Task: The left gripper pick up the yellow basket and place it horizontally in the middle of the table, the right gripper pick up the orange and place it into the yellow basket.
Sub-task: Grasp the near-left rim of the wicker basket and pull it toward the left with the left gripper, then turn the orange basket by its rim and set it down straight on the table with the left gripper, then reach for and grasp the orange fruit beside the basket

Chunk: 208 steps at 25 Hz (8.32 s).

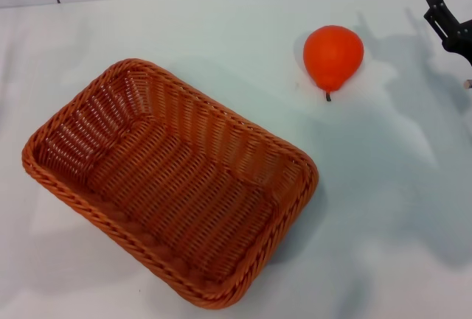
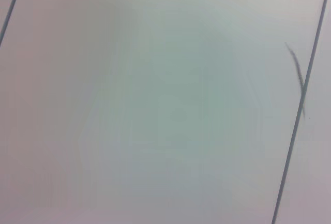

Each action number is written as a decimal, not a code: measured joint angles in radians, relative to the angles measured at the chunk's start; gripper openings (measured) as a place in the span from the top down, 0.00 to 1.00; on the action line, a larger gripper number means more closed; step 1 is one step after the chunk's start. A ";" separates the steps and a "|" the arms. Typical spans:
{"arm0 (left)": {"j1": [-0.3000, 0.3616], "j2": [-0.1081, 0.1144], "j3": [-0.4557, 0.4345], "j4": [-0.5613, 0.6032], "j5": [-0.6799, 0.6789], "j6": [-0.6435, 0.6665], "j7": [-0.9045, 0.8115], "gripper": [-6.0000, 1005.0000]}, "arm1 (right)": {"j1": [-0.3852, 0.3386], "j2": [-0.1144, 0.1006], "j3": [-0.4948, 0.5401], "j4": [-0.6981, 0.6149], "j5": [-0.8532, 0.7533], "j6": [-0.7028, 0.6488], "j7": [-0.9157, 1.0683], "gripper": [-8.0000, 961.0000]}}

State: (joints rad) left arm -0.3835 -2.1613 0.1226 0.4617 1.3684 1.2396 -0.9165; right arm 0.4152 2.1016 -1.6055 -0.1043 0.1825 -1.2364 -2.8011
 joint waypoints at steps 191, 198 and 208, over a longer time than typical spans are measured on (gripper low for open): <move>-0.051 0.000 0.322 0.439 0.747 0.031 -1.271 0.36 | 0.022 -0.002 -0.040 -0.009 -0.001 0.051 0.046 0.02; -0.044 0.000 0.318 0.497 0.709 0.029 -1.205 0.27 | 0.022 -0.002 -0.063 -0.008 -0.001 0.050 0.048 0.02; 0.015 -0.002 0.303 0.526 0.374 0.002 -0.931 0.25 | 0.048 -0.003 -0.137 -0.021 -0.073 0.086 0.151 0.02</move>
State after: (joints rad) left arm -0.3683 -2.1635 0.4253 0.9879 1.7426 1.2416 -1.8474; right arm 0.4632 2.0987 -1.7430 -0.1250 0.1098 -1.1502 -2.6496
